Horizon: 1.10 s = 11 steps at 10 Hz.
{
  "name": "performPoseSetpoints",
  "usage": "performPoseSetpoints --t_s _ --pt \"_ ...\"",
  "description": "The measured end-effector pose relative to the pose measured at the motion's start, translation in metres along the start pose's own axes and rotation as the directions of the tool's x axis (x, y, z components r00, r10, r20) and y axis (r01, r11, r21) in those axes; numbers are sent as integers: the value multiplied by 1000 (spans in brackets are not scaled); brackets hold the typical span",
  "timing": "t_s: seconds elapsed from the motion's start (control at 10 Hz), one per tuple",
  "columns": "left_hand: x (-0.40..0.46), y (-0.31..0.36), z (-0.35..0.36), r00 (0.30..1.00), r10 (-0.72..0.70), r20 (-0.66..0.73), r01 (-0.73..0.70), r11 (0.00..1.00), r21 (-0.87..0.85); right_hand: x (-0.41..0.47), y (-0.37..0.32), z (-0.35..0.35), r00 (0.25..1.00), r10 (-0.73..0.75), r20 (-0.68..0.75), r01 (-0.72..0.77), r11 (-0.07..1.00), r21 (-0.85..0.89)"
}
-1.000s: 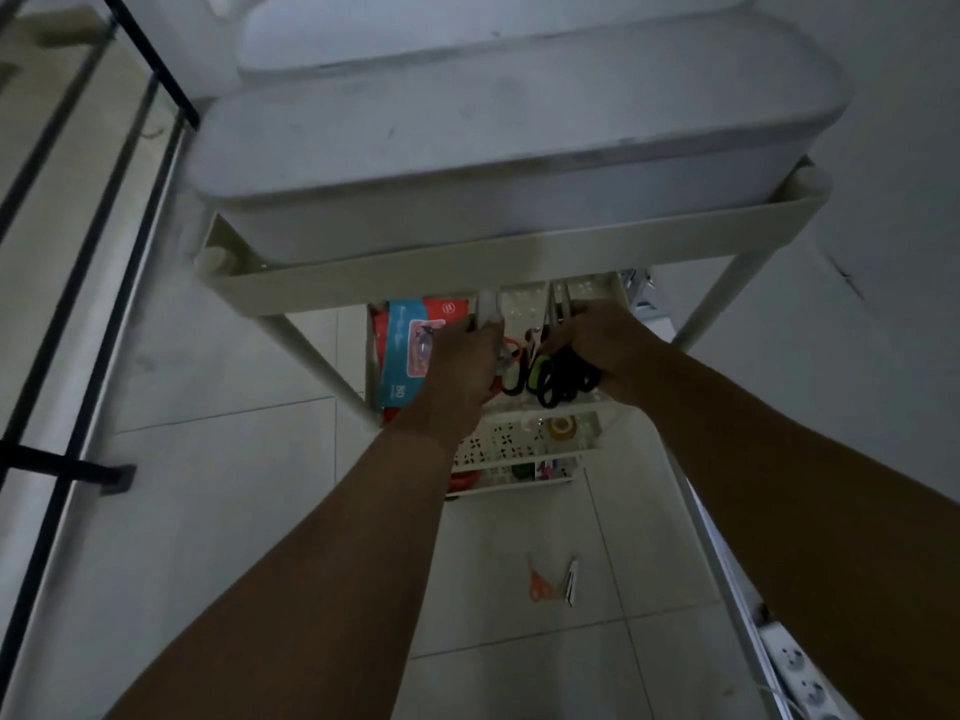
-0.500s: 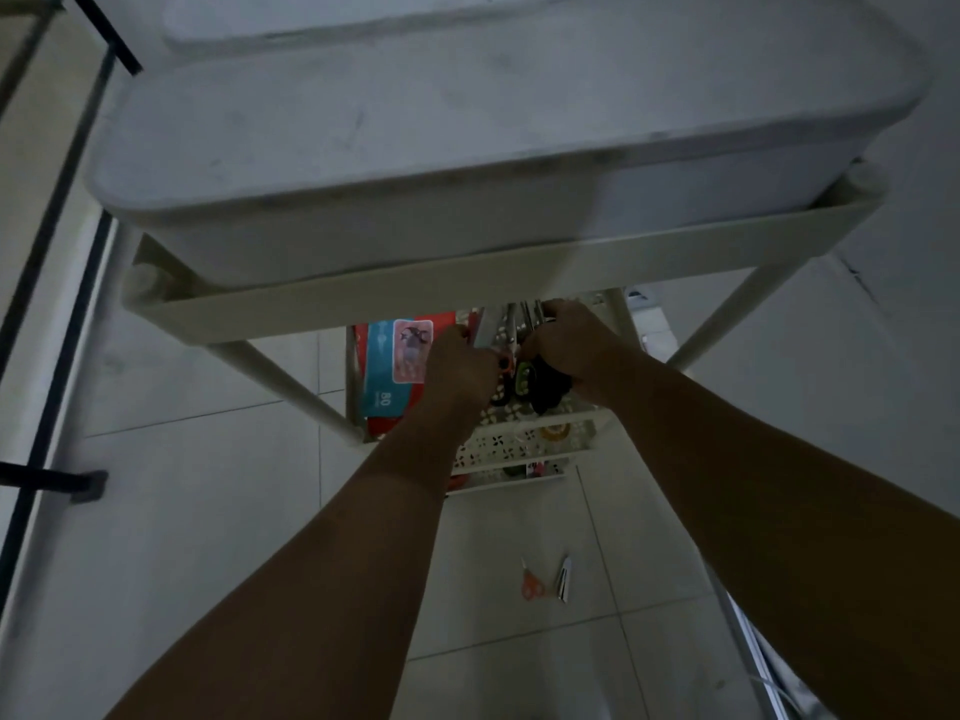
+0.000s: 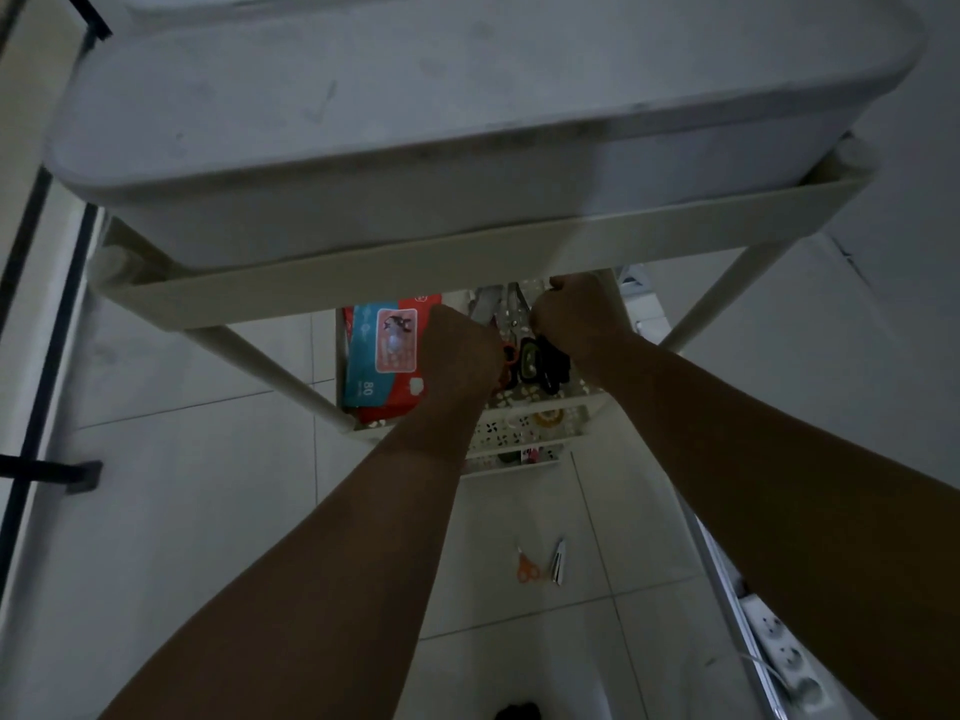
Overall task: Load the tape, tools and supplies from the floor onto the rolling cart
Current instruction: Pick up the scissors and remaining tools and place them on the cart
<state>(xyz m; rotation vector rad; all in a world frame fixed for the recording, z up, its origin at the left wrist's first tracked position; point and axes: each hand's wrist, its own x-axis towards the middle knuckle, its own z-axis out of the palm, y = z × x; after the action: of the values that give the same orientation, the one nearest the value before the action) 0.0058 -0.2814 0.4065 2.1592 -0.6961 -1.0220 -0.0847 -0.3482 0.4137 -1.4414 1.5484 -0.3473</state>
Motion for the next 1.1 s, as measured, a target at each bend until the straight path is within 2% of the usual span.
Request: performPoseSetpoints --t_s 0.1,0.2,0.4,0.5,0.7,0.8,0.9,1.0,1.1 --pt "-4 0 0 995 81 -56 -76 994 81 -2 2 -5 998 -55 6 55 997 -59" --pt "-4 -3 0 983 167 -79 -142 956 256 -5 8 -7 996 -85 -3 84 994 -64" --pt "-14 -1 8 951 230 -207 -145 922 360 -22 11 -5 964 -264 37 263 964 27" --pt "-19 -5 12 909 335 -247 -226 896 383 -28 10 -4 930 -366 26 366 930 10" --pt "-42 -21 12 792 511 -335 -447 858 252 -46 23 -7 874 -479 -84 477 878 -36" --pt "-63 -36 22 723 624 -297 -595 781 192 -62 44 -12 845 -521 -120 521 853 -34" --pt "-83 -66 43 685 670 -285 -667 735 124 -84 75 -15 836 -532 -133 538 843 13" --pt "-98 -98 66 779 581 -236 -582 810 74 -99 115 -13 853 -496 -159 508 860 41" --pt "-102 -136 93 926 364 -102 -364 931 22 -104 166 -5 902 -399 -164 410 911 38"
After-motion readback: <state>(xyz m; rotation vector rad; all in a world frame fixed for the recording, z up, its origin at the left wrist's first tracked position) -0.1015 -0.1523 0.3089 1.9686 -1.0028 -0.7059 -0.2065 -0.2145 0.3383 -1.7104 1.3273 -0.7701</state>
